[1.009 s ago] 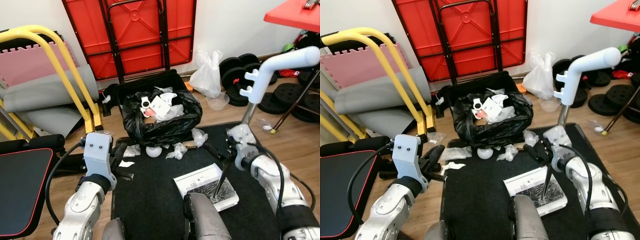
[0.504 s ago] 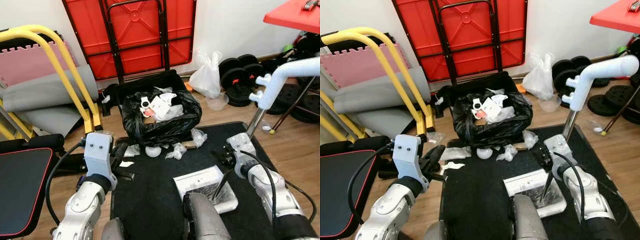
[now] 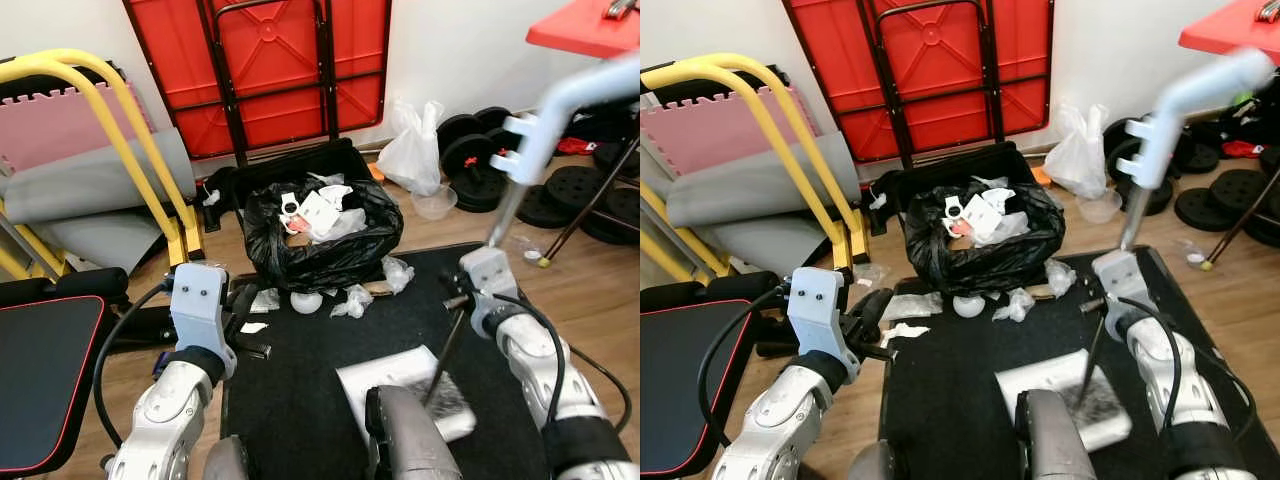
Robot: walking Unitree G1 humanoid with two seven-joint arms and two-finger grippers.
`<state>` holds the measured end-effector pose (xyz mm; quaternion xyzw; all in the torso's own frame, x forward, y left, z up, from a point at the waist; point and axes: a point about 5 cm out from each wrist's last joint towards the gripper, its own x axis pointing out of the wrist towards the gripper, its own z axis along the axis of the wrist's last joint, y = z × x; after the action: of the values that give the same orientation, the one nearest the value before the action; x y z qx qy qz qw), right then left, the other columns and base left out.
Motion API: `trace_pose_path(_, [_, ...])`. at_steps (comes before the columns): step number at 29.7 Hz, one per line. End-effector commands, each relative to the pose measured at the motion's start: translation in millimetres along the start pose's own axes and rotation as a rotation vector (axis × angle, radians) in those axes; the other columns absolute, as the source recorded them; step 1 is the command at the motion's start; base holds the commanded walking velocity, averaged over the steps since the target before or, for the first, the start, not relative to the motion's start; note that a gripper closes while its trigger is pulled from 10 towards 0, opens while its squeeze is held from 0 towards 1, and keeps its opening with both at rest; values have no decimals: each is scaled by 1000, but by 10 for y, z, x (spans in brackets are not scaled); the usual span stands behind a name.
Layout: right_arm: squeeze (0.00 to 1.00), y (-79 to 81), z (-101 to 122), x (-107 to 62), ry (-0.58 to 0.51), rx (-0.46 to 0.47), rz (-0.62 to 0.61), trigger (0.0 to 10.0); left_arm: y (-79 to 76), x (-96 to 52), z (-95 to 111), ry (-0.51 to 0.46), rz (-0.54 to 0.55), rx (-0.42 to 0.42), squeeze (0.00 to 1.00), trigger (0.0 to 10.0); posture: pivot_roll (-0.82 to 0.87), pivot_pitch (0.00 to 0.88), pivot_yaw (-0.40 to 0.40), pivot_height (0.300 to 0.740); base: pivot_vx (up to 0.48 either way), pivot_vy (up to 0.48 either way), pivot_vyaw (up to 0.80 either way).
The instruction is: Sweep floor
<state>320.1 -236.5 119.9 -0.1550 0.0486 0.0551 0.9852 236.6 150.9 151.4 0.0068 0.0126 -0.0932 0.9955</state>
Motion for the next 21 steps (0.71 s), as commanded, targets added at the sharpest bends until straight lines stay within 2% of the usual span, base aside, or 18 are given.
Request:
trace_pose_path(1, [0, -163, 138, 13, -58, -50, -51, 0, 29, -11, -36, 13, 7, -2, 0, 10000, -106, 74, 7, 565, 0, 0, 0])
trace_pose_path(3, [0, -222, 215, 41, -93, -58, -61, 0, 29, -12, -36, 13, 7, -2, 0, 10000, -105, 74, 10, 565, 0, 0, 0])
trace_pose_path(5, [0, -295, 409, 117, -183, -82, -51, 0, 32, -14, -33, 13, 6, -2, 0, 10000, -100, 78, 17, 565, 0, 0, 0])
trace_pose_path(6, [0, -295, 409, 117, -183, -82, -51, 0, 32, -14, -33, 13, 6, -2, 0, 10000, -100, 78, 17, 565, 0, 0, 0])
trace_pose_path(7, [0, -279, 531, 162, -247, -74, -5, 0, 34, -17, -30, 14, 6, -1, 0, 10000, -94, 81, 18, 565, 0, 0, 0])
trace_pose_path(9, [0, -279, 531, 162, -247, -74, -5, 0, 34, -17, -30, 14, 6, -1, 0, 10000, -94, 81, 18, 565, 0, 0, 0])
trace_pose_path(11, [0, -152, 828, 280, -390, -70, 147, 0, 39, -37, -21, 16, 5, 6, 0, 10000, -71, 91, 20, 565, 0, 0, 0])
trace_pose_path(13, [0, -152, 828, 280, -390, -70, 147, 0, 39, -37, -21, 16, 5, 6, 0, 10000, -71, 91, 20, 565, 0, 0, 0])
trace_pose_path(14, [0, -91, 949, 335, -439, -76, 203, 0, 46, -60, -13, 17, 6, 11, 0, 10000, -54, 103, 21, 565, 0, 0, 0])
trace_pose_path(15, [0, -91, 949, 335, -439, -76, 203, 0, 46, -60, -13, 17, 6, 11, 0, 10000, -54, 103, 21, 565, 0, 0, 0])
trace_pose_path(18, [0, 15, 1200, 450, -515, -56, 287, 0, 69, -167, 12, 20, 8, 23, 0, 10000, -15, 129, 27, 565, 0, 0, 0])
trace_pose_path(21, [0, 41, 1246, 465, -530, -53, 307, 0, 76, -201, 20, 22, 9, 28, 0, 10000, -4, 139, 29, 565, 0, 0, 0])
